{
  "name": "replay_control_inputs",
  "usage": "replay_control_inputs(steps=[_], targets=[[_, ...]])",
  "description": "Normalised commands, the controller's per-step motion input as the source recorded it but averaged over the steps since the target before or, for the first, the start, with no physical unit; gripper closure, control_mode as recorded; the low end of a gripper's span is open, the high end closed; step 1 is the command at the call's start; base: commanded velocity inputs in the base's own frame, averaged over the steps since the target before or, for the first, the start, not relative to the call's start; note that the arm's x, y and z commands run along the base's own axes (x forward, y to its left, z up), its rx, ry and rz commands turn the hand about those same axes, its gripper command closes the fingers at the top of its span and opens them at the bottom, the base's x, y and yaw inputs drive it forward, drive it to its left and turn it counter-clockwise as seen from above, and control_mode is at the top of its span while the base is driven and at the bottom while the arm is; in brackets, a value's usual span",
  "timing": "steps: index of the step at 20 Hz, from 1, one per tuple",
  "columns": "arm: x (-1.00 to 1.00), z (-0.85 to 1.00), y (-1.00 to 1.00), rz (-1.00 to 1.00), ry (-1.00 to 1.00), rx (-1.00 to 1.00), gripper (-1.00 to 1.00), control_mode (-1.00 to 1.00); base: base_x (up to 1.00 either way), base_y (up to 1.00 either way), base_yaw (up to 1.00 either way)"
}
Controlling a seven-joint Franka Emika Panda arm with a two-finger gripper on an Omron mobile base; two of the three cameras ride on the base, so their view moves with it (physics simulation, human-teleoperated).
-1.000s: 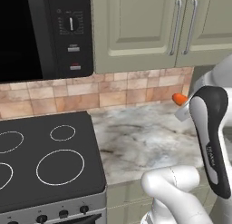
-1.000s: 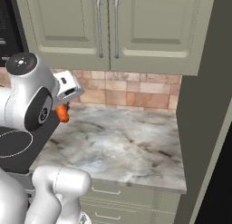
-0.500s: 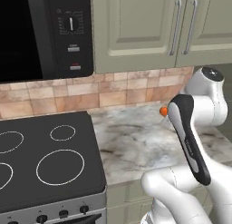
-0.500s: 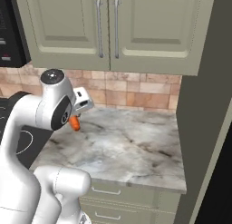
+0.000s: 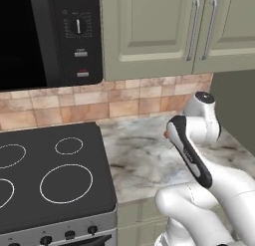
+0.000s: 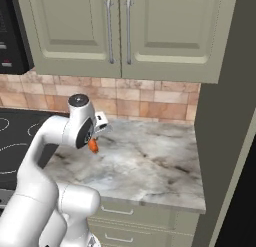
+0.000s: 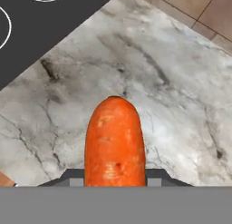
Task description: Open the fridge, remove the kiwi, carrot, and steak, and place them on any counter.
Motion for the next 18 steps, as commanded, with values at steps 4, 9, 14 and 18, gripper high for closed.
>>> replay_control_inputs(steps=[4, 9, 14, 18], targets=[[0.72, -0.81, 0.00, 0.00, 0.10, 0.00, 1.00, -1.00, 0.00, 0.00, 0.00], [0.71, -0.60, 0.00, 0.00, 0.07, 0.00, 1.00, -1.00, 0.00, 0.00, 0.00], [0.66, -0.57, 0.00, 0.00, 0.01, 0.00, 1.00, -1.00, 0.00, 0.00, 0.00], [0.50, -0.44, 0.00, 0.00, 0.01, 0.00, 1.00, -1.00, 0.00, 0.00, 0.00]])
